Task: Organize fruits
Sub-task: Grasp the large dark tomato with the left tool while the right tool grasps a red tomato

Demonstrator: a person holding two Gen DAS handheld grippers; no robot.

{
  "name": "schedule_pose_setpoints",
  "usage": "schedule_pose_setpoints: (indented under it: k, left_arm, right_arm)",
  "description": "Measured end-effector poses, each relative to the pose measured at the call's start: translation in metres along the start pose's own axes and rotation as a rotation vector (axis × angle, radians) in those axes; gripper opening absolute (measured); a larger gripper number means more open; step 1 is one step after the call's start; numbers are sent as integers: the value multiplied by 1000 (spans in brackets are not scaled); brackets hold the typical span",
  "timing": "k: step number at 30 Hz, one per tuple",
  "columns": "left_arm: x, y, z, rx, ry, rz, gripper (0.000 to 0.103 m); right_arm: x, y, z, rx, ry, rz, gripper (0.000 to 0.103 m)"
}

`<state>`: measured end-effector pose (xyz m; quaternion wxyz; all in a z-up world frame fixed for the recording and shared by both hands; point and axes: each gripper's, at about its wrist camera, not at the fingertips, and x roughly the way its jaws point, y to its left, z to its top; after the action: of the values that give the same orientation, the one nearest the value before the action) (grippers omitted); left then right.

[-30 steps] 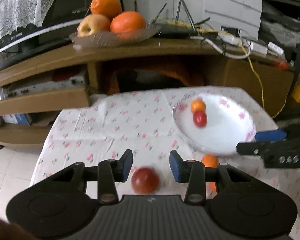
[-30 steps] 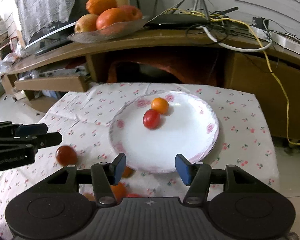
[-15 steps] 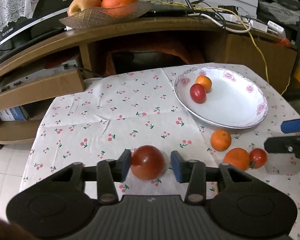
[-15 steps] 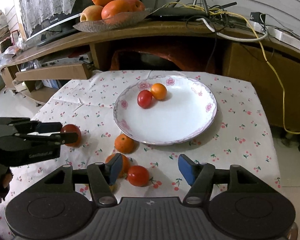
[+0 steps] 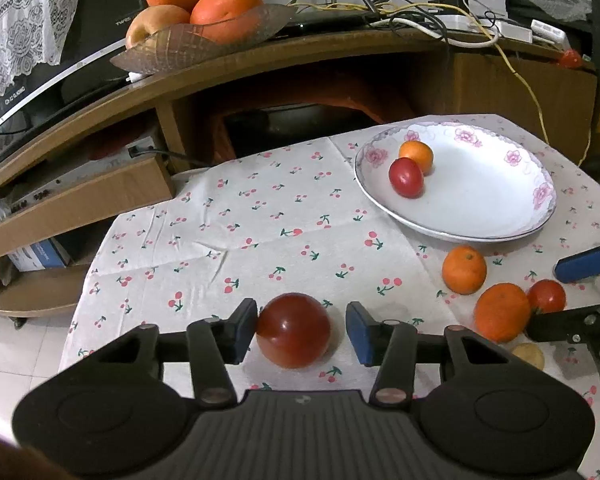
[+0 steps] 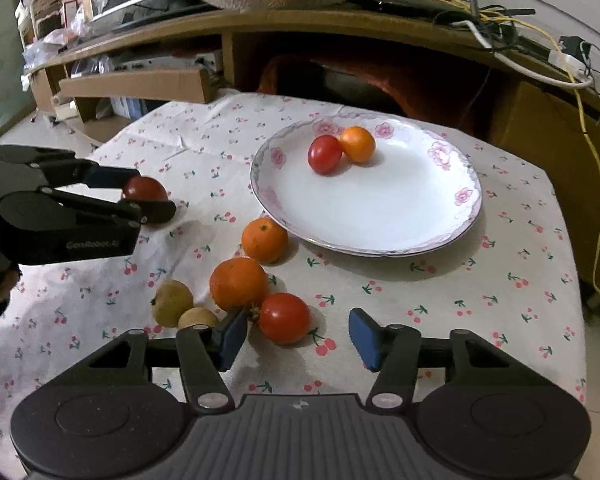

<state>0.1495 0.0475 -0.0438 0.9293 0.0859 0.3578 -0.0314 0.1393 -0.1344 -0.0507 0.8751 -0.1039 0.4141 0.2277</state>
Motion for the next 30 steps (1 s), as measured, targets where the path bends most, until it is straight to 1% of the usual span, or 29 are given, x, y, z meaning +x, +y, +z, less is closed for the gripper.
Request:
schedule_pose_setpoints:
  k: [1,2,3,4,5,7,8,11,15,17,22,27,30]
  left_arm:
    - [1,0,-1,3,-2,4,53]
    - [2,0,-2,7,-1,8,53]
    - [5,1,-3,9,5,12,53]
    - [7,1,-4,7,13,14,53]
    - [9,2,-6,0,19,16,53]
    - [7,3,-6,-9,15,15,46]
    - [5,4,-5,-9,11,12,45]
    - [0,6,-5,-45,30,-36,45]
    - [-19,-2,-12,-2,43,-57,45]
    - [-33,-5,-17,1,54,-77,45]
    - [-69,-18,-35,29,68,-127,45]
    - [-78,-36,-52,84,92,-158,45]
    - [-77,-37,-58,98,89,-157,45]
  right_arm:
    - [1,0,0,-1,-1,5,48]
    - [2,1,0,-9,-7,7,41]
    - [2,2,0,-19,-6,11,37]
    - [2,4,1,-23,-6,17,30]
    - [2,5,1,-25,-7,19,30]
    - [2,6,2,-33,-4,11,29]
    - [2,6,2,-31,-2,11,29]
    - [-1,3,2,-1,11,18,29]
    - [-16,2,-2,19,2,5,29]
    - [-26,4,-6,27,1,4,29]
    - [-45,19,-28,11,30,0,29]
    - [-46,30,-49,2,52,-17,29]
    - [-46,31,-50,-15,31,-18,31]
